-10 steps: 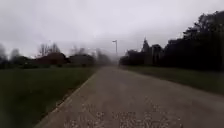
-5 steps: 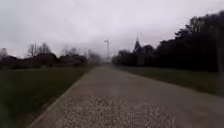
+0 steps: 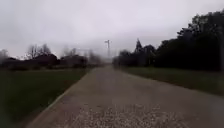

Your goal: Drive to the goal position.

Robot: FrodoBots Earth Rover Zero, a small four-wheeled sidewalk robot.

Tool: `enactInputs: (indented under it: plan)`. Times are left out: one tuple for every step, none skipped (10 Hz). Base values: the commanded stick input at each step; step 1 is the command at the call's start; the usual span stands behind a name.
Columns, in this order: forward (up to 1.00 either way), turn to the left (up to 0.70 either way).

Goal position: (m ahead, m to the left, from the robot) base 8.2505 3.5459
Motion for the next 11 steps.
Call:
enactInputs:
  plan:
    - [0.85, 0.00]
    - [0.85, 0.00]
    - [0.85, 0.00]
    - [0.85, 0.00]
    - [0.85, 0.00]
    - [0.85, 0.00]
    - [0.85, 0.01]
    - [0.85, 0.02]
    - [0.85, 0.34]
    - [0.85, 0.34]
    - [0.85, 0.34]
